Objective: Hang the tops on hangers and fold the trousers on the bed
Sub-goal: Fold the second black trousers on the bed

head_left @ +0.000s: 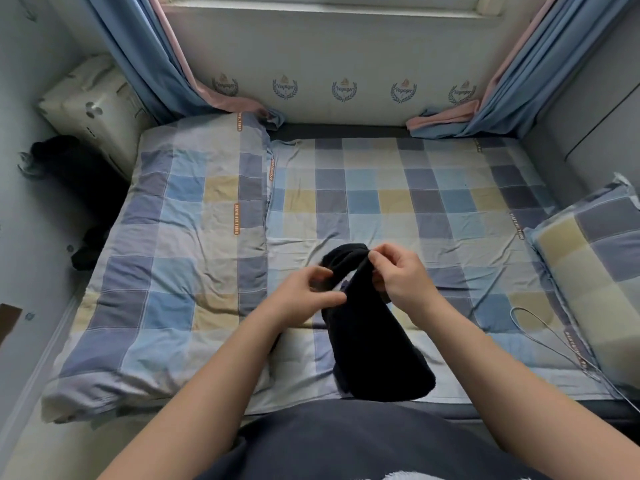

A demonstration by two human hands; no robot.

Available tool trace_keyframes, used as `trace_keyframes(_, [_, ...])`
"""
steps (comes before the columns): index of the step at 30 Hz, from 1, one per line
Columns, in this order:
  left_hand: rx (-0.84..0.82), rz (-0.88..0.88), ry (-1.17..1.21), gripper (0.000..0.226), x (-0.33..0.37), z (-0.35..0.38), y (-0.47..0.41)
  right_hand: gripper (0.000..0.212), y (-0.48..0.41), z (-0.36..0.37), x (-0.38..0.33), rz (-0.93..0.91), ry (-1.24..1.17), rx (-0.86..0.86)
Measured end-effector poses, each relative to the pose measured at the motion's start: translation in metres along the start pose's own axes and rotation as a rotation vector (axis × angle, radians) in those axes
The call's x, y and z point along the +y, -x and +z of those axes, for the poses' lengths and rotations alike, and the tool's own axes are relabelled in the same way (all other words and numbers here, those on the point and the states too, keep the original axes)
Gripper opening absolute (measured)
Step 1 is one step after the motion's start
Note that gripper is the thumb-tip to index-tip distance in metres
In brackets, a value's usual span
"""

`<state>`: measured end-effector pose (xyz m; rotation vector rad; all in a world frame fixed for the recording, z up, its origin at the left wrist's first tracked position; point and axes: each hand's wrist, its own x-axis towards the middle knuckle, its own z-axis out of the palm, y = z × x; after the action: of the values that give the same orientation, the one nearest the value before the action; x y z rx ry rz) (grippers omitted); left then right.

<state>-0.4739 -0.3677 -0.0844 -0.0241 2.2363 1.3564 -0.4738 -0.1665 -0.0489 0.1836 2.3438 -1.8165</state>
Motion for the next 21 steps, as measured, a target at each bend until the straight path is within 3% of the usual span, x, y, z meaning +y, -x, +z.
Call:
trace_keyframes(3, [-0.09,0.009,-0.032,0.072,0.004,0.027,0.001,0.027,0.0,0.0,-0.022,-0.039,-0.067,-0.03])
trace_keyframes(8, [0.215,0.134,-0.118,0.025,0.01,0.043,-0.007,0.02,-0.002,-0.005,-0.036,-0.056,-0.157,-0.053])
trace_keyframes(12, [0.348,0.116,0.09,0.017,0.012,0.037,-0.011,0.009,-0.003,-0.012,-0.026,-0.054,-0.186,-0.043])
trace_keyframes(16, [0.503,0.037,0.422,0.016,0.017,0.024,-0.012,0.047,0.009,-0.018,0.016,0.114,0.055,-0.151])
trace_keyframes(19, [0.475,-0.043,0.71,0.019,0.023,0.012,-0.013,0.079,0.027,-0.013,0.053,0.28,0.165,-0.293])
trace_keyframes(21, [0.452,-0.088,0.806,0.025,0.027,0.009,-0.015,0.081,0.031,-0.005,0.072,0.301,0.259,-0.331])
